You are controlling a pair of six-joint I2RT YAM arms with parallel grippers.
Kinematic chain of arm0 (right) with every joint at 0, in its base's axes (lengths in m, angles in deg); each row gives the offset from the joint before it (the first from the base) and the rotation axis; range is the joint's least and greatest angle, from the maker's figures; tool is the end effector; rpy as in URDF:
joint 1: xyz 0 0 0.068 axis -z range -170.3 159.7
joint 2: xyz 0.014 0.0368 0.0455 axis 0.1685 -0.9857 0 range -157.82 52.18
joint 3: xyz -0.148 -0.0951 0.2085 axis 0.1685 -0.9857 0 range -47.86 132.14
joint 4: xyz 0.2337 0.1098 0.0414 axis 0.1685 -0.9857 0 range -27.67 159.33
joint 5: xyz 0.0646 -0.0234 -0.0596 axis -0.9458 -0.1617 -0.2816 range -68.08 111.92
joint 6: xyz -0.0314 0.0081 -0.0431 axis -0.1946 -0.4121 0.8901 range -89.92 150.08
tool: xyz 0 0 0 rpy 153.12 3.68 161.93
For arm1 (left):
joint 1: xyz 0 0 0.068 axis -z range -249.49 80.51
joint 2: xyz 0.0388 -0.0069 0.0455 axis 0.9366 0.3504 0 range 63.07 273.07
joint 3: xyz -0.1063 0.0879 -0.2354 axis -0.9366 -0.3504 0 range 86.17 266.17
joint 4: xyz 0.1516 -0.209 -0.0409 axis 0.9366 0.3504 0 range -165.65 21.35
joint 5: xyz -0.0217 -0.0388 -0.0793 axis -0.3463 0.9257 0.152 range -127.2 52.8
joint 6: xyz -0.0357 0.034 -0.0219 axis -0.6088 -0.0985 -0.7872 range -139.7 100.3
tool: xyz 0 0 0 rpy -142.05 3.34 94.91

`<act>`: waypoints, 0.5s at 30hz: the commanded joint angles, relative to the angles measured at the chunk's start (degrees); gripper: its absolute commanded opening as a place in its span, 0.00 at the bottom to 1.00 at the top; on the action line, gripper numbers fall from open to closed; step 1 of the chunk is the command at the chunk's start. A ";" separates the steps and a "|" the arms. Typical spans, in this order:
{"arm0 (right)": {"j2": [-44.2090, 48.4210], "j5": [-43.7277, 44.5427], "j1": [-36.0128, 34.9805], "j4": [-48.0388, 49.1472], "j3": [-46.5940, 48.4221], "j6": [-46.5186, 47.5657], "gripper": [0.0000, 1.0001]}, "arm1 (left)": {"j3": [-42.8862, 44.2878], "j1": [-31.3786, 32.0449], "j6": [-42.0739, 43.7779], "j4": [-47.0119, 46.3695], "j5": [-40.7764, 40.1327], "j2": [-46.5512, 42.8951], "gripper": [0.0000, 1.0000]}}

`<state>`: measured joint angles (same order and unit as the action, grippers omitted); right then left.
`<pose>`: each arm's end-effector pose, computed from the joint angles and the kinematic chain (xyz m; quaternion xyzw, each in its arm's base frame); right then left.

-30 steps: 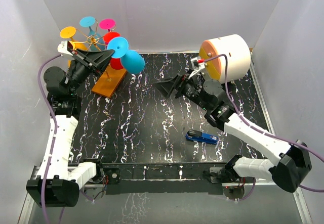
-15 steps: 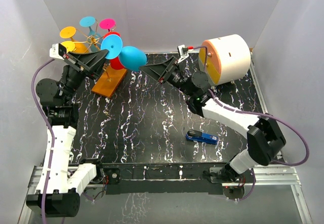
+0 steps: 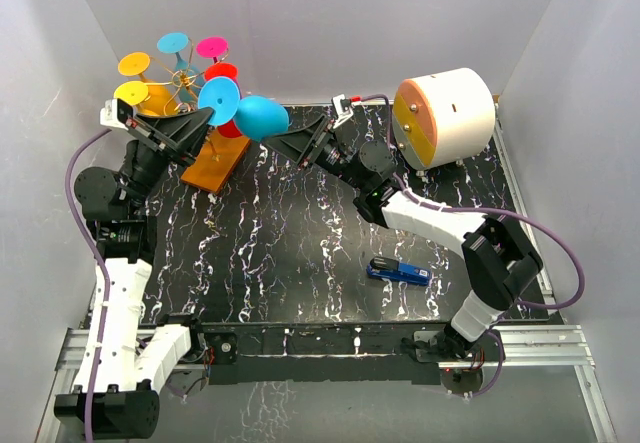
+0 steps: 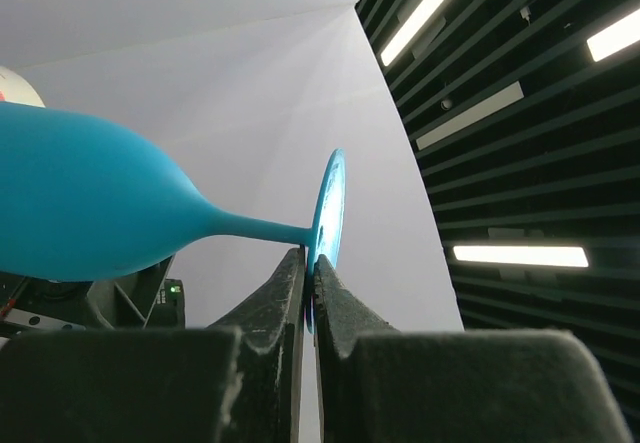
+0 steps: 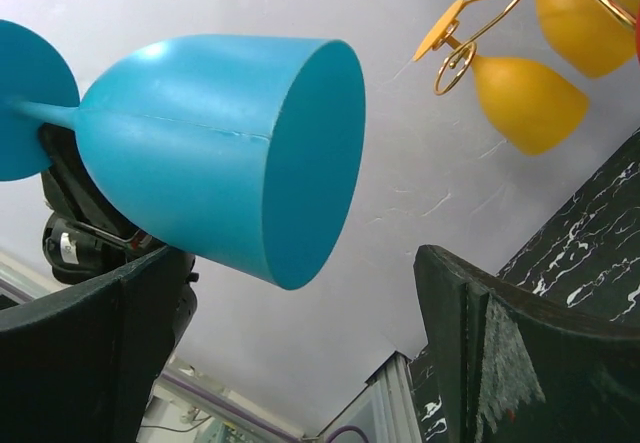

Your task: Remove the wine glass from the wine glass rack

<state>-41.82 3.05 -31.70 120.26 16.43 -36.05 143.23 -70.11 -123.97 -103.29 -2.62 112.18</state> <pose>0.2784 0.2608 0.3465 -0.0129 0.5732 0.7114 0.4065 0.1658 -0.0184 0.4665 -0.1848 0.4757 -0.7516 0.4180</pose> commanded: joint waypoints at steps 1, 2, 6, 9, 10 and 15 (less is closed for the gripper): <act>4.52 0.29 -0.05 3.44 2.35 -0.15 0.98 | 0.34 0.10 -0.19 -2.65 1.21 -0.54 0.00; 6.20 0.29 -0.03 3.44 2.00 -0.15 0.98 | 0.75 0.10 0.93 -1.56 1.22 -0.28 0.00; 13.40 0.29 0.01 3.44 -2.12 -0.15 0.98 | 2.52 0.14 7.24 5.68 -0.35 -0.49 0.00; 17.58 0.29 0.69 3.44 -5.82 -0.15 0.98 | 1.82 0.14 8.66 7.31 -1.34 -0.62 0.00; 18.71 0.29 0.71 3.44 -6.41 -0.15 0.98 | 1.26 0.10 8.23 6.57 -1.30 -0.37 0.00; 22.45 11.49 0.99 -25.89 -6.17 22.90 0.99 | 0.18 0.14 7.14 4.42 -0.18 1.48 0.00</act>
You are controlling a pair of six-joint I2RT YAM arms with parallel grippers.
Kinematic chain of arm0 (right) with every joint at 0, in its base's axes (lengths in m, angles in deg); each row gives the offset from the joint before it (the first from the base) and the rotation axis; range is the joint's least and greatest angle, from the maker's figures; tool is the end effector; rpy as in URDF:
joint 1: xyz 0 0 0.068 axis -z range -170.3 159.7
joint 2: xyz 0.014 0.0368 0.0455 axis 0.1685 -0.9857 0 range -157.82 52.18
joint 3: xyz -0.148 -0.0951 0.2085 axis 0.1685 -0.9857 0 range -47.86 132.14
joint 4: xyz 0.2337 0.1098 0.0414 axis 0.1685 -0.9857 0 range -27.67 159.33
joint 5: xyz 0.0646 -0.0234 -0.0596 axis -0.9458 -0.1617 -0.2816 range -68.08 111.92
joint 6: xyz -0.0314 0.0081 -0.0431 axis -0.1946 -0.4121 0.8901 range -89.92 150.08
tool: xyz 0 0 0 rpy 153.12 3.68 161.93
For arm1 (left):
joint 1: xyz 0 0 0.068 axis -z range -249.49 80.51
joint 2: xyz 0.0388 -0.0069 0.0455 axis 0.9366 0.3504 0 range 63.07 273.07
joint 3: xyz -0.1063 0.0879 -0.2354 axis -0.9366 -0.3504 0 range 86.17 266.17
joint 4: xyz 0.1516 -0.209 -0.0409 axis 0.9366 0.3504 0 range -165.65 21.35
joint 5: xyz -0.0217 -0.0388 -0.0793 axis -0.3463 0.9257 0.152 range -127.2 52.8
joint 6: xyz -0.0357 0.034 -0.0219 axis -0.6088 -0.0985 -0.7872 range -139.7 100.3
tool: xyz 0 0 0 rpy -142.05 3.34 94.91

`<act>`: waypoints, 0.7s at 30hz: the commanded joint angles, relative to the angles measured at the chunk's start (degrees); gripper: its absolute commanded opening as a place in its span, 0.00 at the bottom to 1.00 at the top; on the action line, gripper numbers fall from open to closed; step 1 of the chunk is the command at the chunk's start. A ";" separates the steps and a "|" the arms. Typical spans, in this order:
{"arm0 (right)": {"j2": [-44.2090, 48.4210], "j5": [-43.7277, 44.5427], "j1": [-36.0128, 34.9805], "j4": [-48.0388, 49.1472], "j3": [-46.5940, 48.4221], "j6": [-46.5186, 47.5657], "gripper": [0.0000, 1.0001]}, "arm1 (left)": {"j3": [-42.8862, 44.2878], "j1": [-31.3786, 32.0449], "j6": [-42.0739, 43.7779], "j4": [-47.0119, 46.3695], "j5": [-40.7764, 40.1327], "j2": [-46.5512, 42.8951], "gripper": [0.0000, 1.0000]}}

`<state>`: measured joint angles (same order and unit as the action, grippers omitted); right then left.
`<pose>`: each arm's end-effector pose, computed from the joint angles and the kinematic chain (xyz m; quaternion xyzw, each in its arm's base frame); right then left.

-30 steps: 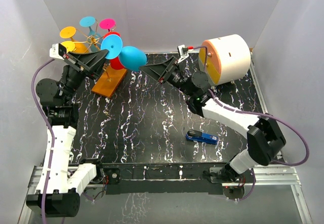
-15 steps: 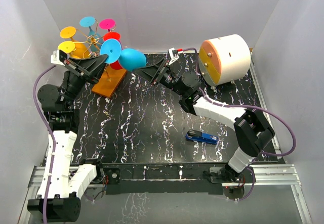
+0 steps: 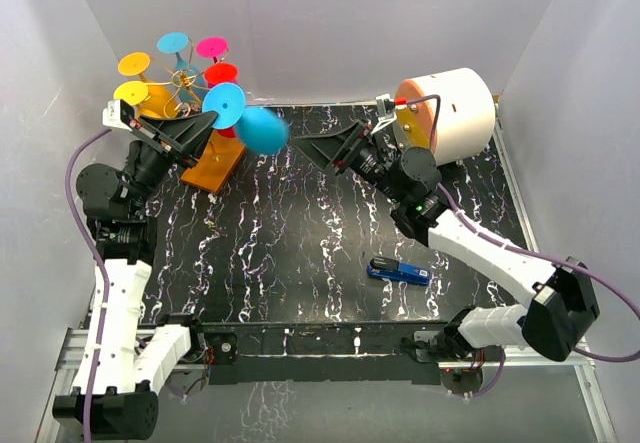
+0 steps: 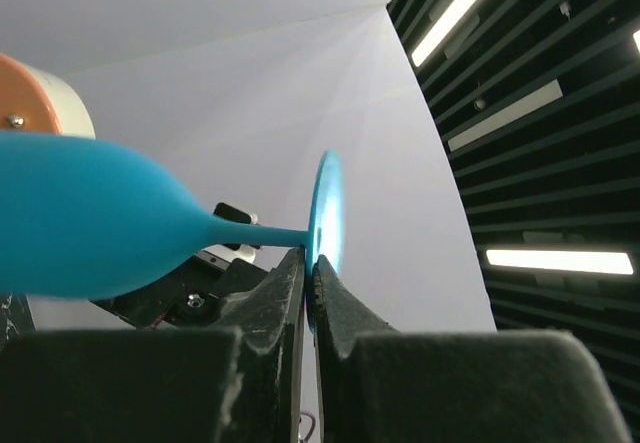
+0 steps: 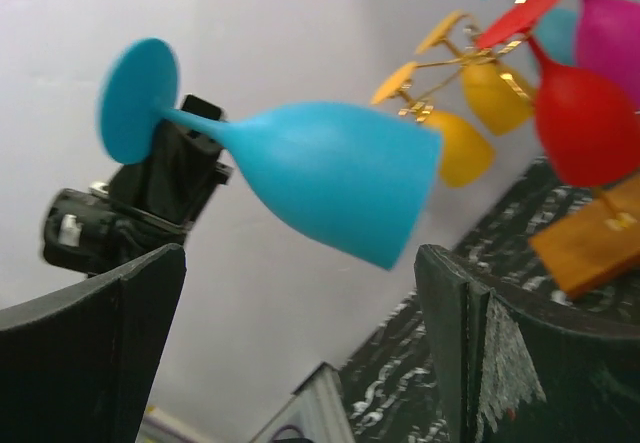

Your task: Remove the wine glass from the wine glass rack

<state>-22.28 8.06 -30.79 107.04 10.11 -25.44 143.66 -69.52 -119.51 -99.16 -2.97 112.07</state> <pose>0.2245 0.2029 0.3951 -0.0254 0.5688 0.6545 0.4975 0.1680 -0.0199 0.4631 -0.1887 0.4953 -0.7312 0.4294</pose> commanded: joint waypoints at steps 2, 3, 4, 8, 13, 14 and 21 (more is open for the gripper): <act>3.90 7.58 0.36 -14.93 -0.27 15.23 0.98 | 0.55 -0.49 3.86 1.64 0.69 2.22 0.00; 4.29 7.88 0.51 -15.42 -0.64 16.26 0.98 | 0.47 -0.49 3.91 1.44 0.88 2.40 0.00; 4.56 7.97 0.64 -15.68 -0.90 16.66 0.98 | 0.31 -0.44 3.78 1.03 1.03 2.59 0.00; 4.45 5.86 0.85 -13.73 -1.32 16.41 0.99 | 0.36 -0.42 3.85 0.03 1.66 3.40 0.00; 1.68 -2.95 0.85 -2.76 -0.87 11.39 0.98 | -0.91 -0.49 -1.92 -7.80 2.27 4.83 0.00; 0.75 -4.09 0.86 0.71 -0.73 9.06 0.98 | -0.97 -0.49 -2.69 -8.42 2.16 4.85 0.00; -7.72 -8.71 0.83 12.47 3.90 -4.06 0.98 | -1.16 -0.39 -5.23 -9.57 1.78 3.93 0.00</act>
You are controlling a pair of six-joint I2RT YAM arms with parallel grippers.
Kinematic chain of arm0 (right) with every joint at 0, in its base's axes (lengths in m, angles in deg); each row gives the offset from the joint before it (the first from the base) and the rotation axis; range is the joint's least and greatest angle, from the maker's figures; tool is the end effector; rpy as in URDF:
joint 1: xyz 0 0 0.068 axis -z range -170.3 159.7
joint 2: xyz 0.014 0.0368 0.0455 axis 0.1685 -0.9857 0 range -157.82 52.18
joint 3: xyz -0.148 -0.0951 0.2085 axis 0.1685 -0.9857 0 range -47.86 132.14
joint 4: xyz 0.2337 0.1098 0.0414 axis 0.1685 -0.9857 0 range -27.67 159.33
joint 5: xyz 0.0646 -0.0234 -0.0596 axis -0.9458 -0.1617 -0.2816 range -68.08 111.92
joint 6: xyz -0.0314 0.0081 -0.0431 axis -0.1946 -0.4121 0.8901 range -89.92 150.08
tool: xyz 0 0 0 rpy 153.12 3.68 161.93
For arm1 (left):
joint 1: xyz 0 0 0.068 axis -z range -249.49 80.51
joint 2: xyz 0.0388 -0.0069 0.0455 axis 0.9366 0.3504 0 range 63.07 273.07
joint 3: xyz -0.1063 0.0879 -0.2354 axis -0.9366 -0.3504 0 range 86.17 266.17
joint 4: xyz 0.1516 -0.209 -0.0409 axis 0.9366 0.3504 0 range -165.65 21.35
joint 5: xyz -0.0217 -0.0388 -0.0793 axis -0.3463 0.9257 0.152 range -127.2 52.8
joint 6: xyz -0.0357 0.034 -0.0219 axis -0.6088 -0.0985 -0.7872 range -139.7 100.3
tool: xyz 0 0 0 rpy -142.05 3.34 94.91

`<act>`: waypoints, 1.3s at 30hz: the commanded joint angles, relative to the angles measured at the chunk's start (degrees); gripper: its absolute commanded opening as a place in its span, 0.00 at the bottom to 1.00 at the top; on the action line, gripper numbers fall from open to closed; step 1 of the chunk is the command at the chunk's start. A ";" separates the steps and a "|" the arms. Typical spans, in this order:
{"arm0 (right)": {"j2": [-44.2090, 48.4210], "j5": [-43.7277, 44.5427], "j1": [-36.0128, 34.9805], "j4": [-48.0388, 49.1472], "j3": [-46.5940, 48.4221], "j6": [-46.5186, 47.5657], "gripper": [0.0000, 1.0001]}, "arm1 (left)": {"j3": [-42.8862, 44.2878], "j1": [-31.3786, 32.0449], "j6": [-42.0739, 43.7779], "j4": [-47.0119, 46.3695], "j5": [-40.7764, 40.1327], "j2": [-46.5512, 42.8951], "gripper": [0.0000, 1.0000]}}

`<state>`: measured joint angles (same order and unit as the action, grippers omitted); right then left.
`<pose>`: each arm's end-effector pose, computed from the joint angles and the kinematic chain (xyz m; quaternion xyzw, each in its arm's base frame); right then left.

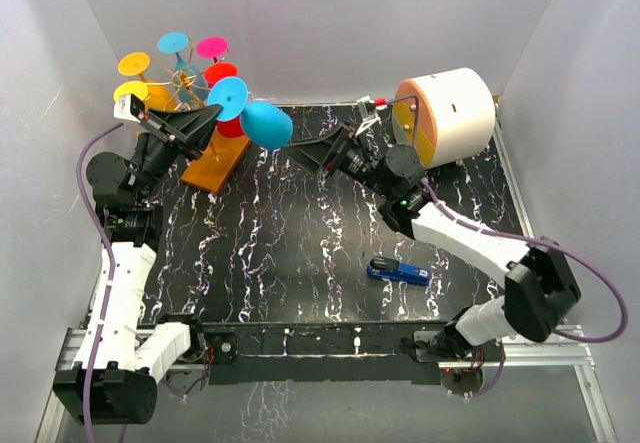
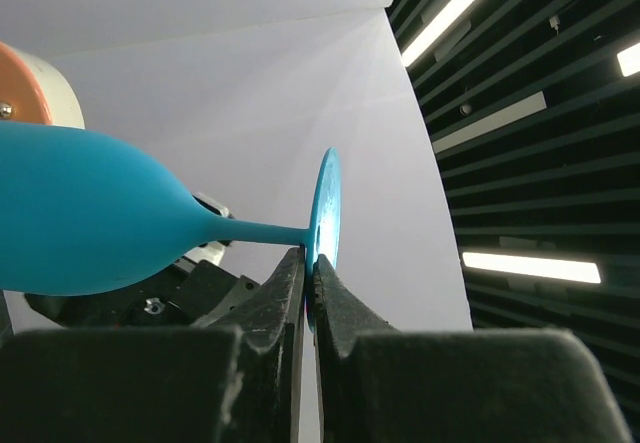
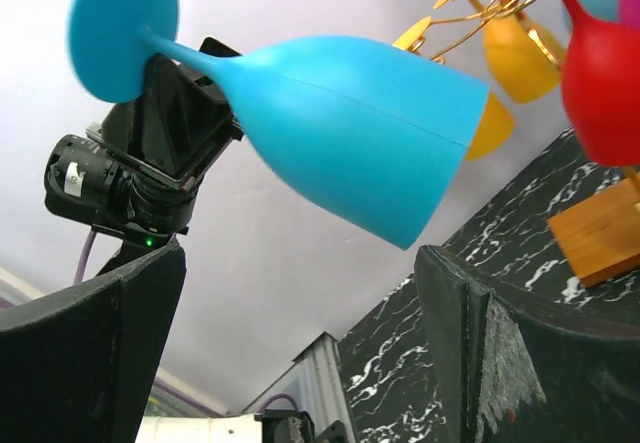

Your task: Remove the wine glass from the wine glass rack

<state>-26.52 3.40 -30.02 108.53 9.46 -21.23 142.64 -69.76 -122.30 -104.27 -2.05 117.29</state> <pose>0.2396 0.2137 0.3719 -0.0707 0.5915 0.6355 0.4913 0.1968 -0.0196 0.4502 -0.2040 0.4986 -0.7394 0.4039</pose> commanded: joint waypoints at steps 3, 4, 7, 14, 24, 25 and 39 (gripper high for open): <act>-6.07 -4.35 0.00 15.02 6.11 -11.37 0.98 | -0.46 -0.16 -2.94 -4.61 0.86 -1.84 0.00; -6.52 -4.23 0.00 16.16 6.47 -11.97 0.96 | -0.51 -0.17 -2.95 -4.38 0.87 -2.03 0.00; -7.19 -3.07 0.01 18.64 7.07 -13.68 0.92 | -0.94 -0.09 -3.01 -4.08 0.98 -2.42 0.00; -9.01 -1.69 0.02 23.91 8.77 -17.38 0.68 | -2.35 -0.14 -3.55 -4.58 0.99 -2.78 0.00; -11.30 -2.38 0.00 31.49 9.92 -23.99 0.17 | -4.70 -0.16 -4.05 -5.13 0.81 -3.05 0.00; -11.18 -2.33 0.02 31.88 9.98 -24.27 0.14 | -5.04 -0.17 -4.02 -5.10 0.67 -3.05 0.00; -8.45 0.01 0.00 33.74 6.70 -24.36 0.00 | -6.11 -0.16 -1.56 -0.04 0.92 -3.12 0.11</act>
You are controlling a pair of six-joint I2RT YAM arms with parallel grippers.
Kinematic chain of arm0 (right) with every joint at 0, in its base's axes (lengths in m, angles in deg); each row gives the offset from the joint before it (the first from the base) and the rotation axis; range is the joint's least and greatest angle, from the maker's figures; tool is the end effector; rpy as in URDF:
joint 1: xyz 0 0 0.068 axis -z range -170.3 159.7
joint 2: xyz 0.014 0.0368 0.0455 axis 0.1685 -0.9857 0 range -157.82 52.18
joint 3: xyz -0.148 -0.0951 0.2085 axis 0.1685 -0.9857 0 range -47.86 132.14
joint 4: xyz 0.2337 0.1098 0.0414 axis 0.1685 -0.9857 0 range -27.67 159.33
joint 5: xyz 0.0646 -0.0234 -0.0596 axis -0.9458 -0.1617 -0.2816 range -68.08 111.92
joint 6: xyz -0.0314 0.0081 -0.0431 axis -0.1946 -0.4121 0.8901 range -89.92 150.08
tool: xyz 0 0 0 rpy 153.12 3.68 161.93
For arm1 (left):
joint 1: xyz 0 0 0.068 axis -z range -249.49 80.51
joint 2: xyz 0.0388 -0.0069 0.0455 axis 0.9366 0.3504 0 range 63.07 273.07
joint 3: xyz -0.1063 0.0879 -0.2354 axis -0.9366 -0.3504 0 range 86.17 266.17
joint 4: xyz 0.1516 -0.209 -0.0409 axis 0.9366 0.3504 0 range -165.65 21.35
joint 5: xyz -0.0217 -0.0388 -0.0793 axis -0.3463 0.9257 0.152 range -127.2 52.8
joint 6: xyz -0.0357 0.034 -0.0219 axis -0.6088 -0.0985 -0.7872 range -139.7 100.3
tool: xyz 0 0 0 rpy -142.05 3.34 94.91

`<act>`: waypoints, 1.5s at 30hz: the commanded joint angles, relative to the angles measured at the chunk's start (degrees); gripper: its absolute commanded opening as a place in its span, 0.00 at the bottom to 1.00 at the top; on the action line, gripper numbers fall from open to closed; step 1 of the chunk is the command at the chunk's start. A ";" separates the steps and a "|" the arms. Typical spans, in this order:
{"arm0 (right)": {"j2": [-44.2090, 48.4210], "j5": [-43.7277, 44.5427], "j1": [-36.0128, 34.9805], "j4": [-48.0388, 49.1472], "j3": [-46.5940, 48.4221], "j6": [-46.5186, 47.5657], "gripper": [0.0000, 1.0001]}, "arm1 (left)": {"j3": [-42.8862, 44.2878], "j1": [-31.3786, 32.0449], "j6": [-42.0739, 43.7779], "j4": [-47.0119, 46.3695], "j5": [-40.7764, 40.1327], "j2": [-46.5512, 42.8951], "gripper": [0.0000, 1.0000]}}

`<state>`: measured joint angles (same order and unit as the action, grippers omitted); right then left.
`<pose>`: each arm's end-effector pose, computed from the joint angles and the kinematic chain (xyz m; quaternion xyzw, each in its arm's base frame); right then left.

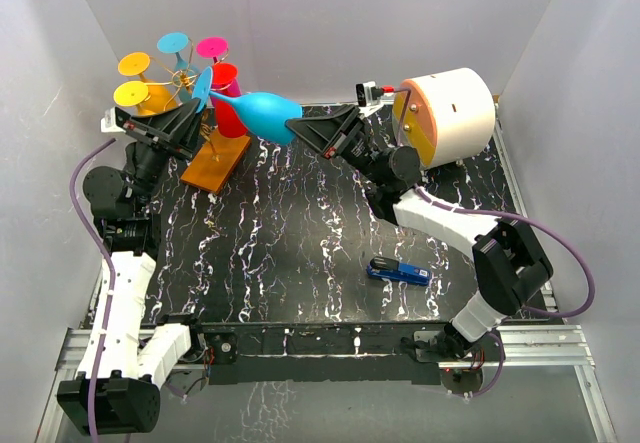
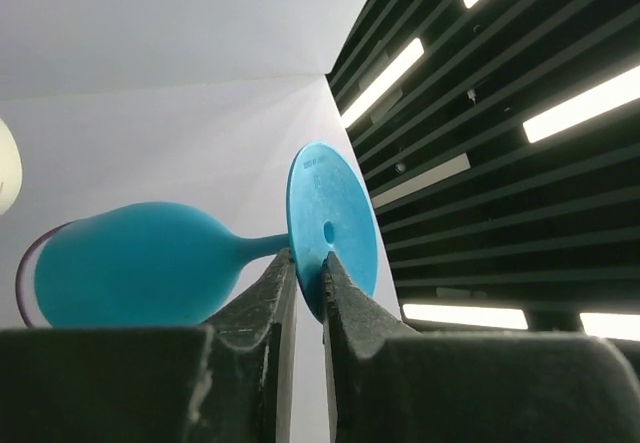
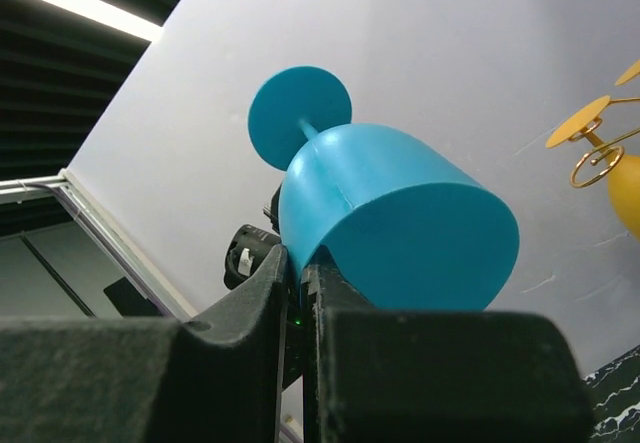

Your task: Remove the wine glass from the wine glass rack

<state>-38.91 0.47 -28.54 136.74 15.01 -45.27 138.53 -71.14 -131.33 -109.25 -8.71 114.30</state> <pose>0.2686 0.2283 0.3822 -0.0253 0.4531 0.7863 0.4192 0.1855 -0.0116 0.4442 -0.2555 0.4293 -0.7688 0.3991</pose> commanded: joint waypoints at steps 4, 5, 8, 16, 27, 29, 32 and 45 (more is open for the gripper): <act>4.41 3.98 -1.49 5.26 0.12 -0.20 0.00 | -2.04 1.23 9.06 6.91 8.00 -0.43 0.37; 4.69 4.37 -1.41 4.73 -0.35 0.12 0.00 | -2.12 1.21 9.52 7.30 7.94 -0.63 0.45; 6.18 5.43 -1.31 1.64 -1.74 2.23 0.00 | -2.26 1.26 11.82 9.79 7.27 -1.70 0.68; 12.24 8.31 1.19 -11.65 -7.22 7.59 0.00 | -1.13 1.21 21.56 21.95 5.56 -4.33 0.99; 23.76 18.22 5.11 -56.58 -9.04 36.91 0.00 | 0.81 1.12 45.45 50.41 -3.72 -9.58 0.99; 23.61 21.85 5.19 -66.06 -6.45 42.74 0.00 | 2.24 1.13 50.70 55.46 -6.73 -10.18 0.99; 22.35 26.68 5.11 -77.46 -2.27 50.22 0.00 | 4.46 1.18 57.92 61.72 -10.60 -10.29 0.99; 0.53 38.27 5.82 -108.09 28.58 60.56 0.00 | 5.25 1.21 73.36 69.02 -14.02 -9.66 0.99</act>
<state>-33.88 36.91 -23.27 37.27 35.01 11.69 143.18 -70.11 -64.40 -42.92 -21.83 105.03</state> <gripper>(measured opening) 0.030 0.985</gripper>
